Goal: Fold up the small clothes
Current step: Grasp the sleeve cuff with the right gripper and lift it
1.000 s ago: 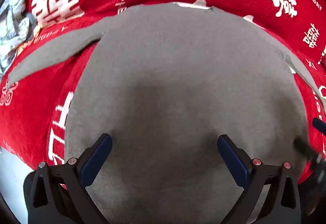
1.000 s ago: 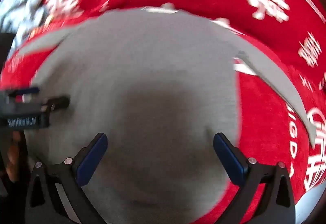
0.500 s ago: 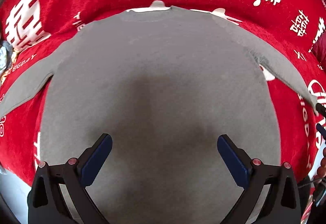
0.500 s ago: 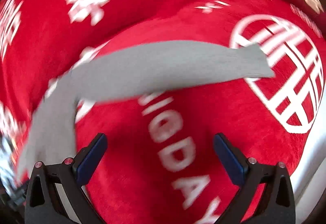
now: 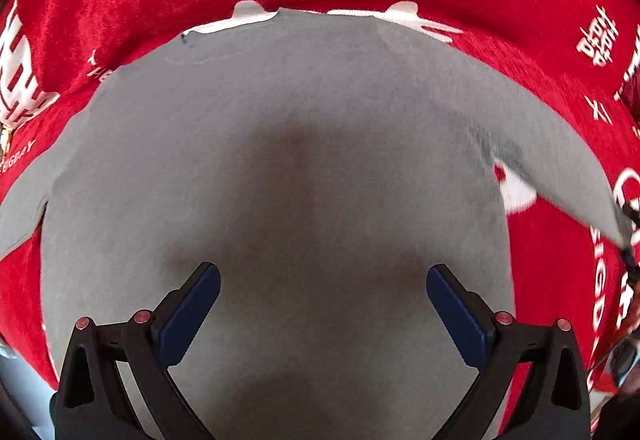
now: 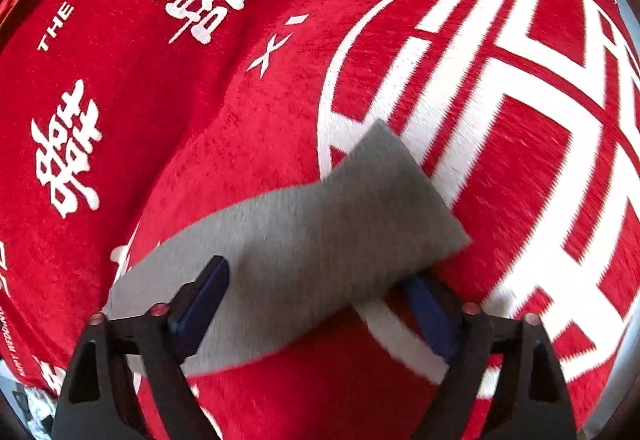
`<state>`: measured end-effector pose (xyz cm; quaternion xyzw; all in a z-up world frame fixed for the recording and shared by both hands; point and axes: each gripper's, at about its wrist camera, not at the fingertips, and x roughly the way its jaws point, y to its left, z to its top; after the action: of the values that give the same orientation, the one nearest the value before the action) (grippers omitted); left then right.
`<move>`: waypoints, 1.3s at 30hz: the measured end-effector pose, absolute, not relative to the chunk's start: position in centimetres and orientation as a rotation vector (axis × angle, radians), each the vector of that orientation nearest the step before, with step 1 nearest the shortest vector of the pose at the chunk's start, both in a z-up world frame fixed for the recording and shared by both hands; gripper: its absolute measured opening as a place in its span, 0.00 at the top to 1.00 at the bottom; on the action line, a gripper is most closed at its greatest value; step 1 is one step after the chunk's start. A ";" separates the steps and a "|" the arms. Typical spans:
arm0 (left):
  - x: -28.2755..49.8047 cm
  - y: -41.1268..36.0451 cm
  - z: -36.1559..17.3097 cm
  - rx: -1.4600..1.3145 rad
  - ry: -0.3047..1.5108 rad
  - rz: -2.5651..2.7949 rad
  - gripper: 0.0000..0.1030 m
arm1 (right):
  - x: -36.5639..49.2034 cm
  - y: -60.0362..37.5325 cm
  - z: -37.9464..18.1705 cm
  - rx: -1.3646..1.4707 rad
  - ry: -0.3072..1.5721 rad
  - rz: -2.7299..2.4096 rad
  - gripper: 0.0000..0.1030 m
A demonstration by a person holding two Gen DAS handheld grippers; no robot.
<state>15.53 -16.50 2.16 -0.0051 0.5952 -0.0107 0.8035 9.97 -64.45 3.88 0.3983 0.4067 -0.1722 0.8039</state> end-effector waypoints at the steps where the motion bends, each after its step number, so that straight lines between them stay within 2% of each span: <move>1: 16.2 -16.6 2.1 -0.024 1.276 -0.021 0.00 | 10.5 -64.5 3.8 0.841 0.872 -0.359 0.33; 2: 17.0 -16.8 2.0 -0.039 1.278 -0.016 0.00 | 10.9 -64.5 3.8 0.828 0.873 -0.354 0.46; 3: 17.8 -16.9 1.9 -0.055 1.281 -0.009 0.00 | 11.3 -64.6 3.9 0.809 0.883 -0.356 0.55; 5: 19.3 -17.0 1.8 -0.087 1.288 -0.002 0.00 | 11.7 -64.6 4.1 0.794 0.885 -0.332 0.92; 11: 23.3 -17.3 1.8 -0.172 1.277 0.006 0.00 | 11.2 -63.2 7.2 0.692 0.787 -0.287 0.93; 18: 26.8 -19.3 -0.2 -0.107 1.299 0.022 0.00 | 10.6 -61.5 11.3 0.582 0.696 -0.286 0.93; 22: 27.3 -21.5 -0.1 0.041 1.254 -0.007 0.00 | 10.7 -60.3 12.4 0.506 0.693 -0.294 0.93; 32: 33.7 -23.1 -1.3 0.029 1.314 0.041 0.00 | 12.2 -59.4 13.0 0.444 0.730 -0.307 0.93; 39: 28.3 -19.6 1.2 -0.007 1.262 -0.076 0.00 | 12.6 -56.8 15.7 0.376 0.710 -0.285 0.93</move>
<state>28.29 -19.57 1.20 -0.0035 0.5898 -0.0354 0.8067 12.56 -56.79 15.70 0.1825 0.3444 -0.1384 0.9105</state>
